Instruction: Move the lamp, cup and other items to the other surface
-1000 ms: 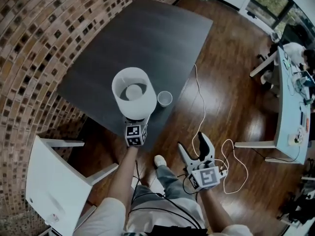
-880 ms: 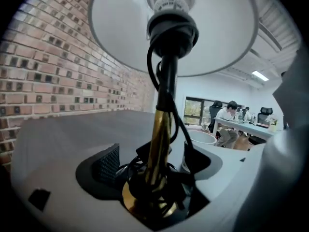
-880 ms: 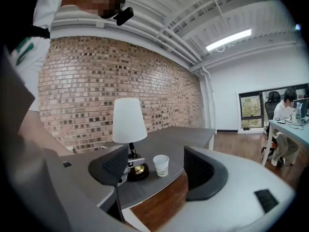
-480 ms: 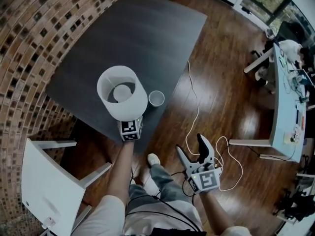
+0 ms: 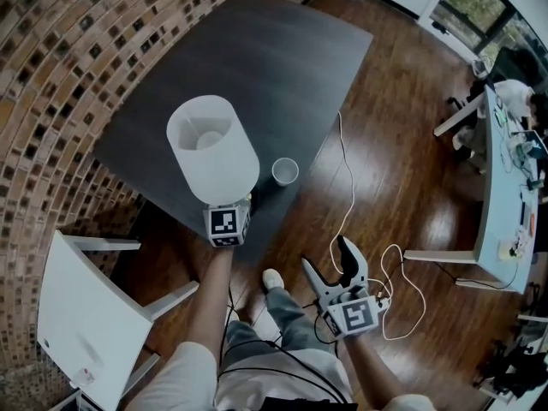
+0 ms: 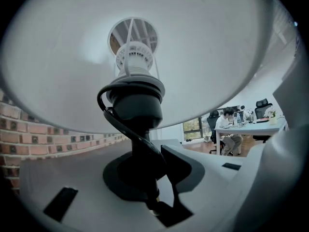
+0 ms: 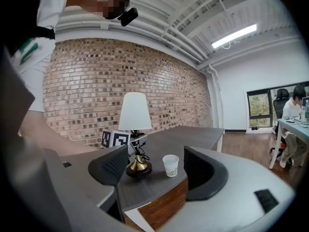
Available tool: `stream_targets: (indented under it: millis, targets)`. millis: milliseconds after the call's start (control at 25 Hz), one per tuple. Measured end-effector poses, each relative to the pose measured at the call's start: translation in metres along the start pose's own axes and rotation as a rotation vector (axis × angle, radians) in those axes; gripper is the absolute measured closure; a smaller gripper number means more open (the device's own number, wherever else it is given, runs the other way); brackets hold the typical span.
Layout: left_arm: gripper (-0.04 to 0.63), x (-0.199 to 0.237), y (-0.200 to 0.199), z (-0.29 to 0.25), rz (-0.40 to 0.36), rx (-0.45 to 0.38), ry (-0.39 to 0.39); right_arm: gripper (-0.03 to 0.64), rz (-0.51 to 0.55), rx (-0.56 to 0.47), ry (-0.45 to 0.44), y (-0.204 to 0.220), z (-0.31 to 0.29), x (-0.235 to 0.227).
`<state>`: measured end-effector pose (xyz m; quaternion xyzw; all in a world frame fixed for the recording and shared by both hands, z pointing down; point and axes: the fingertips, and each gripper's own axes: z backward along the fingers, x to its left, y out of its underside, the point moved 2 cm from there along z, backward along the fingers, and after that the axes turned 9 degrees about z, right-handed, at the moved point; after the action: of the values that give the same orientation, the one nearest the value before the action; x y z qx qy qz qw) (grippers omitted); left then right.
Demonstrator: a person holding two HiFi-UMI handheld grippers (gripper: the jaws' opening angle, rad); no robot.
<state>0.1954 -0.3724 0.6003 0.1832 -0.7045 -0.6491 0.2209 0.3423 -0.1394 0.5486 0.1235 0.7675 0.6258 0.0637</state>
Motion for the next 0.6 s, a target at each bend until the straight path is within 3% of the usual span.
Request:
stream_targets:
  millis: [160,320,600]
  targets:
    - [0.503,0.004,-0.033,0.018,0.020,-0.050,0.001,0.245,-0.009,-0.022,-0.013,-0.009,-0.003,0.005]
    - [0.503,0.018,-0.062,0.056,0.035,-0.115,-0.048,0.244,-0.002,-0.063,-0.052,-0.028,-0.011,0.015]
    - [0.503,0.029,-0.119,0.146,0.034,-0.146,-0.123,0.244,0.006,-0.172,-0.186,-0.084,-0.036,0.060]
